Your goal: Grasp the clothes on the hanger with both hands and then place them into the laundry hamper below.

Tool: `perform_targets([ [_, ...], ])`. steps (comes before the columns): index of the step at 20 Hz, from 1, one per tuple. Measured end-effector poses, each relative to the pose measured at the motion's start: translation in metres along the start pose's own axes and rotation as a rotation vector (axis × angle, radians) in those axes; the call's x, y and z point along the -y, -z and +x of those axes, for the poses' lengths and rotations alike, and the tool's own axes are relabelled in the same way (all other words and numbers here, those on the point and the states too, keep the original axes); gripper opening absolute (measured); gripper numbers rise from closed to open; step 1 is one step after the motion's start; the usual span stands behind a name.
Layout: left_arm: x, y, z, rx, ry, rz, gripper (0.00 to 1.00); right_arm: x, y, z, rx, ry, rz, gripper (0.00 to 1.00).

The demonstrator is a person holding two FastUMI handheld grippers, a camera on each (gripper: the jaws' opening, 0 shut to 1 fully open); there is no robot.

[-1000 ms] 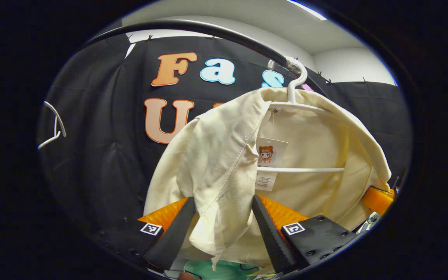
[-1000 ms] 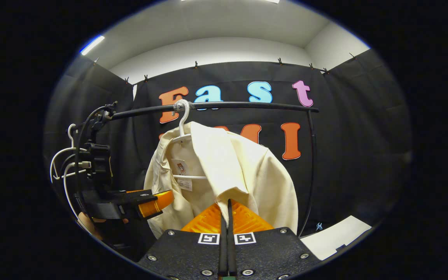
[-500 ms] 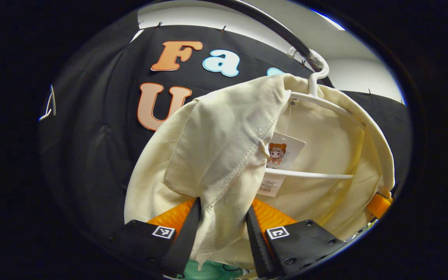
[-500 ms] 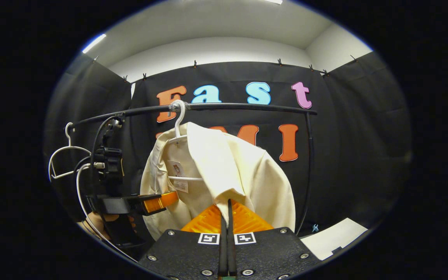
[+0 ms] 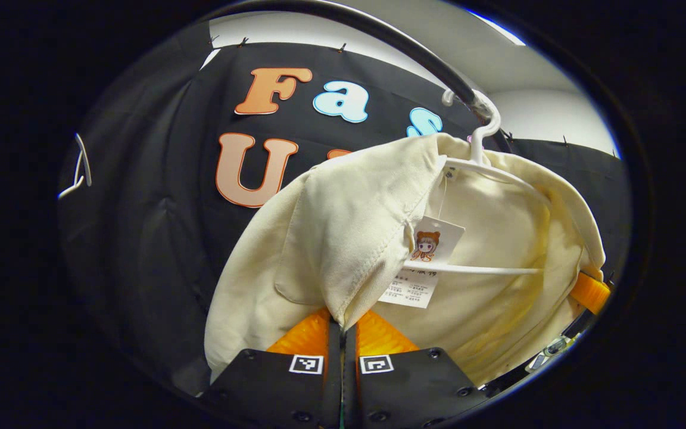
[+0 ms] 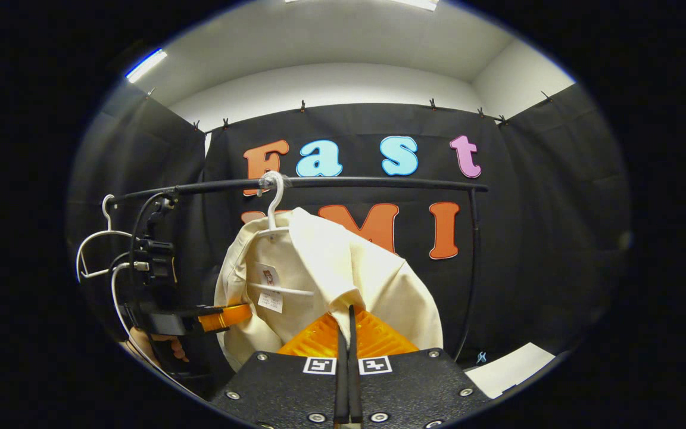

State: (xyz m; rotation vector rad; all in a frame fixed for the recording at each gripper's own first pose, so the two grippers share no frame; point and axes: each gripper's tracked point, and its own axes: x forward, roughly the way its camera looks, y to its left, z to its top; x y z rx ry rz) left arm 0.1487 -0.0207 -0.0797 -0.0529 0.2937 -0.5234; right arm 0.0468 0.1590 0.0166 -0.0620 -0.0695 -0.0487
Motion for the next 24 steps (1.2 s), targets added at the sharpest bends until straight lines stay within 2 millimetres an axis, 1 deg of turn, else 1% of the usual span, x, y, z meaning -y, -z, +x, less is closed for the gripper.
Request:
perform_targets([
  [3, -0.014, -0.025, -0.017, 0.052, -0.044, 0.057, 0.07, 0.008, -0.013, -0.001, 0.019, 0.003, -0.005, 0.00],
  [5, -0.035, -0.052, -0.036, 0.123, -0.148, 0.127, 0.07, 0.012, -0.025, -0.003, 0.041, 0.005, -0.013, 0.00],
  [6, -0.042, -0.068, -0.047, 0.163, -0.177, 0.153, 0.07, 0.014, -0.031, -0.003, 0.050, 0.007, -0.020, 0.00],
  [7, -0.044, -0.082, -0.054, 0.193, -0.192, 0.166, 0.07, 0.018, -0.038, -0.003, 0.061, 0.012, -0.026, 0.00],
  [9, -0.045, -0.099, -0.060, 0.230, -0.207, 0.185, 0.07, 0.027, -0.051, -0.004, 0.081, 0.025, -0.027, 0.00],
  [11, -0.056, -0.114, -0.067, 0.248, -0.226, 0.202, 0.06, 0.038, -0.063, -0.003, 0.099, 0.045, -0.026, 0.00],
  [12, -0.060, -0.121, -0.071, 0.256, -0.236, 0.216, 0.06, 0.044, -0.067, -0.004, 0.105, 0.056, -0.027, 0.00],
  [14, -0.064, -0.134, -0.080, 0.274, -0.246, 0.245, 0.07, 0.063, -0.077, -0.001, 0.115, 0.099, -0.036, 0.00],
  [16, -0.065, -0.145, -0.084, 0.292, -0.246, 0.273, 0.06, 0.074, -0.083, 0.000, 0.120, 0.119, -0.049, 0.00],
  [18, -0.064, -0.154, -0.086, 0.305, -0.250, 0.315, 0.08, 0.083, -0.085, 0.001, 0.120, 0.134, -0.076, 0.00],
  [20, -0.063, -0.165, -0.085, 0.312, -0.250, 0.343, 0.06, 0.086, -0.093, 0.004, 0.130, 0.138, -0.108, 0.00],
  [24, -0.066, -0.177, -0.086, 0.328, -0.256, 0.405, 0.07, 0.093, -0.111, 0.009, 0.157, 0.158, -0.191, 0.00],
])
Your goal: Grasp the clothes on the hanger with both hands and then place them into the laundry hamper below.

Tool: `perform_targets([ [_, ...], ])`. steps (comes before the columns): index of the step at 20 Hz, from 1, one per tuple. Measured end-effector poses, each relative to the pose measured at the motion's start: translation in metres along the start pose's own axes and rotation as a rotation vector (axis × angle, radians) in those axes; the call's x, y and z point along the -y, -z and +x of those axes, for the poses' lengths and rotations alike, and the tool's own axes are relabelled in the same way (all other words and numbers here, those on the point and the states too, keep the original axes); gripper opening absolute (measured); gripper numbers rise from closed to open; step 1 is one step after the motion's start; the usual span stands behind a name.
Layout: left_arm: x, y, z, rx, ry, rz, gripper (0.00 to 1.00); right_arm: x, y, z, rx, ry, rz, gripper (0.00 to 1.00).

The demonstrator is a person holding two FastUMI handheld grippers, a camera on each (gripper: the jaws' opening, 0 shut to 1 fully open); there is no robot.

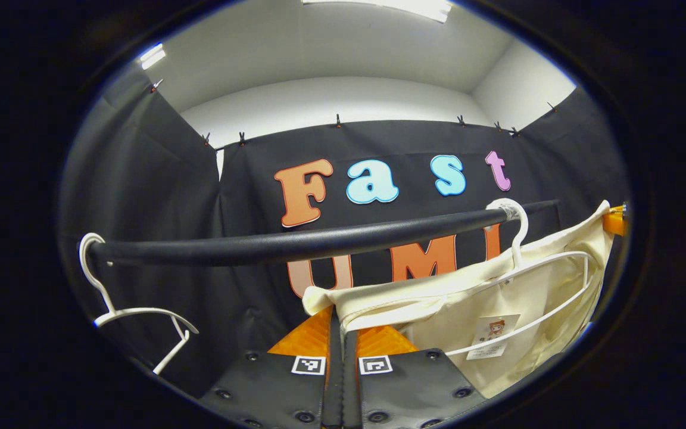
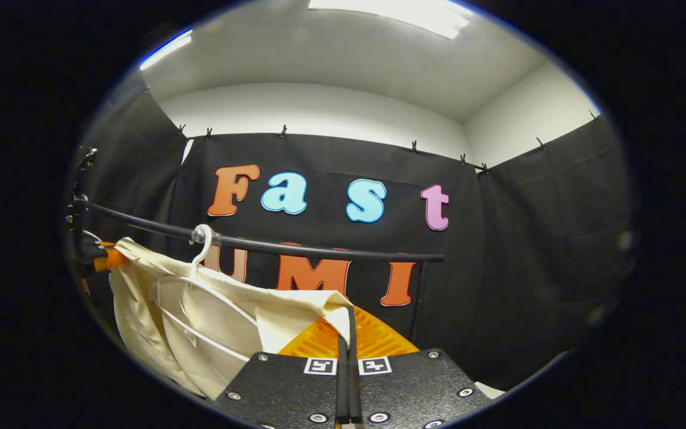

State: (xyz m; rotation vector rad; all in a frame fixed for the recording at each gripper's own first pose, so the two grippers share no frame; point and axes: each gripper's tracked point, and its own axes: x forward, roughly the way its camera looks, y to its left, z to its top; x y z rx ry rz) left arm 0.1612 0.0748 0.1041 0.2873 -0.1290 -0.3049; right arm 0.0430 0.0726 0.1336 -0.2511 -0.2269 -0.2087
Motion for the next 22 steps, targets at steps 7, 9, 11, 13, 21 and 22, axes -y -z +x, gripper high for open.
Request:
perform_targets([
  [7, 0.001, -0.005, 0.004, -0.003, 0.029, 0.069, 0.06, 0.012, -0.014, 0.021, 0.026, 0.012, -0.140, 0.00],
  [9, 0.002, -0.002, 0.005, -0.009, 0.037, 0.062, 0.07, 0.015, -0.017, 0.025, 0.027, 0.003, -0.183, 0.00],
  [11, 0.004, 0.004, 0.006, -0.020, 0.048, 0.046, 0.06, 0.016, -0.016, 0.028, 0.024, -0.009, -0.205, 0.00],
  [13, 0.007, 0.010, 0.009, -0.033, 0.059, 0.032, 0.06, 0.019, -0.006, 0.030, 0.004, -0.019, -0.221, 0.00],
  [21, 0.017, 0.031, 0.016, -0.065, 0.071, 0.025, 0.06, 0.020, 0.059, 0.021, -0.097, -0.073, -0.141, 0.00],
  [22, 0.016, 0.033, 0.015, -0.067, 0.069, 0.018, 0.06, 0.018, 0.066, 0.017, -0.104, -0.079, -0.136, 0.00],
])
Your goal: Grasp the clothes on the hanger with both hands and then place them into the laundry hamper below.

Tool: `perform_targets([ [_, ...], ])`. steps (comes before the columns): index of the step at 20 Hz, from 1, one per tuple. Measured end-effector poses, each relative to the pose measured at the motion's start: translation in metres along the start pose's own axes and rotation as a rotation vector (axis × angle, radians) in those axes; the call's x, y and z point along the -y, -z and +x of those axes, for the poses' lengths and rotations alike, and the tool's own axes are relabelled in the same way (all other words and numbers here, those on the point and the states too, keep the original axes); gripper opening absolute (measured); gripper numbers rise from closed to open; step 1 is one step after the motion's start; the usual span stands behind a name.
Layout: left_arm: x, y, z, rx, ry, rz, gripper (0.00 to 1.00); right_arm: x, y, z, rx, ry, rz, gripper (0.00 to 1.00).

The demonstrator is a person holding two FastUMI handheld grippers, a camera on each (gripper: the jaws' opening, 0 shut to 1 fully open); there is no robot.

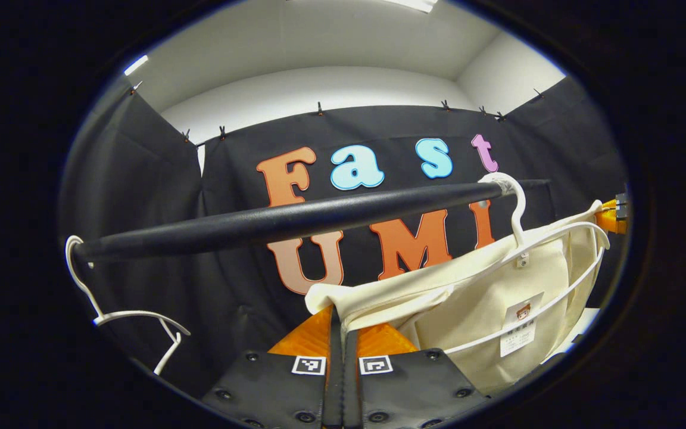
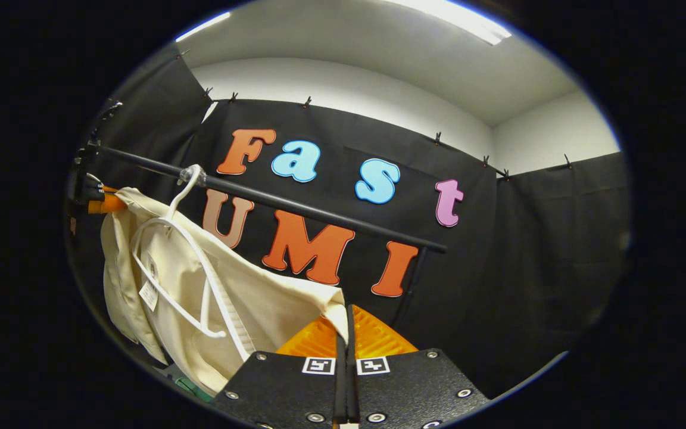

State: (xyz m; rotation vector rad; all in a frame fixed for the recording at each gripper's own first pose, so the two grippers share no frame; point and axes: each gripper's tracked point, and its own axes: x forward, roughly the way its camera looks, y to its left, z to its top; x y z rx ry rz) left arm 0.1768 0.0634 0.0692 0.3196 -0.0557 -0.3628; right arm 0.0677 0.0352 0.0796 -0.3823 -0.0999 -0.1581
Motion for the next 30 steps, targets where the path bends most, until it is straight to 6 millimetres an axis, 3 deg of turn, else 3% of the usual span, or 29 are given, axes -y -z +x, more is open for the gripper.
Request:
perform_targets([
  [8, -0.006, 0.026, -0.003, -0.043, -0.036, -0.060, 0.06, -0.033, 0.036, -0.020, -0.032, -0.043, 0.132, 0.00],
  [15, -0.032, 0.032, -0.006, -0.051, -0.112, -0.043, 0.07, -0.075, 0.057, -0.035, -0.014, -0.024, 0.196, 0.00],
  [20, -0.043, 0.064, -0.015, -0.100, -0.144, -0.031, 0.07, -0.115, 0.088, -0.040, -0.075, -0.060, 0.207, 0.00],
  [24, -0.059, 0.093, -0.018, -0.152, -0.189, -0.041, 0.07, -0.142, 0.098, -0.040, -0.103, -0.092, 0.204, 0.00],
  [28, -0.080, 0.128, -0.043, -0.212, -0.227, -0.074, 0.06, -0.163, 0.116, -0.046, -0.140, -0.119, 0.186, 0.00],
  [30, -0.087, 0.138, -0.054, -0.238, -0.235, -0.086, 0.07, -0.162, 0.127, -0.047, -0.170, -0.108, 0.173, 0.00],
])
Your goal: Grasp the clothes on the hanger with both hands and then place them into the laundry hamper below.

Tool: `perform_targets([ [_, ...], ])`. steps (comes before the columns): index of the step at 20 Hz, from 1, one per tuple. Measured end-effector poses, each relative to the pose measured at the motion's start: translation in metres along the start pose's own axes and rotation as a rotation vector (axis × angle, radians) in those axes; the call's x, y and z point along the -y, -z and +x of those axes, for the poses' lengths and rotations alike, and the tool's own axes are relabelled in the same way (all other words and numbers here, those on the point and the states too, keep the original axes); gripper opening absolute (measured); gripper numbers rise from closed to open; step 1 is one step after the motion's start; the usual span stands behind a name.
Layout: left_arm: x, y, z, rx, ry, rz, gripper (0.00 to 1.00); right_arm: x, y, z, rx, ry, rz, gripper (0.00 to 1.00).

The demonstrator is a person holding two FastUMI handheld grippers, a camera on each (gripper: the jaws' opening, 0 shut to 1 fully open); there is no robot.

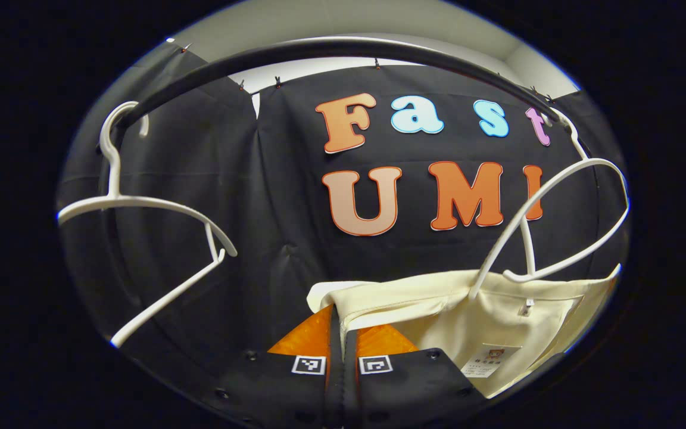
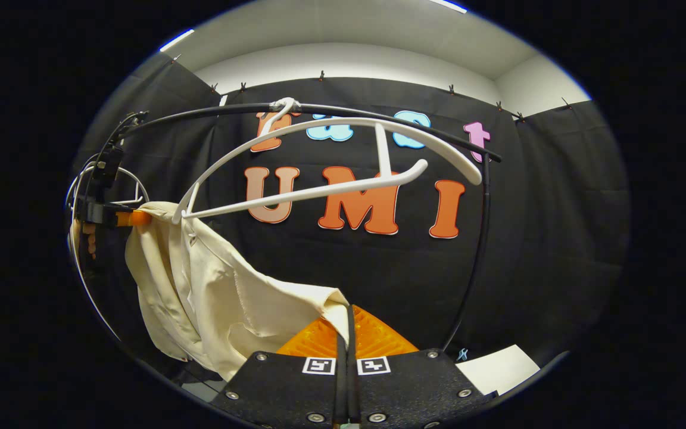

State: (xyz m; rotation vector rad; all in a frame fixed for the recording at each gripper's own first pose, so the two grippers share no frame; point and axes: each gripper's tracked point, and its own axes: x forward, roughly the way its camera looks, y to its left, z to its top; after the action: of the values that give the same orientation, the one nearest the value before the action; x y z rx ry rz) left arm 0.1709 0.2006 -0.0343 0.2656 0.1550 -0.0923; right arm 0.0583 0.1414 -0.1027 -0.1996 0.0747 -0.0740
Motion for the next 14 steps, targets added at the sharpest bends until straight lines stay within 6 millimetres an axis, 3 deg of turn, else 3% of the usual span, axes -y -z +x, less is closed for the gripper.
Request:
perform_targets([
  [4, 0.004, 0.032, -0.016, -0.059, 0.038, -0.047, 0.06, 0.010, 0.027, 0.003, -0.064, 0.018, 0.032, 0.00],
  [8, 0.032, 0.066, -0.021, -0.102, 0.087, -0.054, 0.06, 0.009, 0.040, 0.006, -0.101, 0.032, 0.038, 0.00],
  [14, 0.091, 0.073, -0.035, -0.149, 0.220, -0.074, 0.06, -0.012, 0.064, 0.000, -0.151, -0.004, 0.061, 0.00],
])
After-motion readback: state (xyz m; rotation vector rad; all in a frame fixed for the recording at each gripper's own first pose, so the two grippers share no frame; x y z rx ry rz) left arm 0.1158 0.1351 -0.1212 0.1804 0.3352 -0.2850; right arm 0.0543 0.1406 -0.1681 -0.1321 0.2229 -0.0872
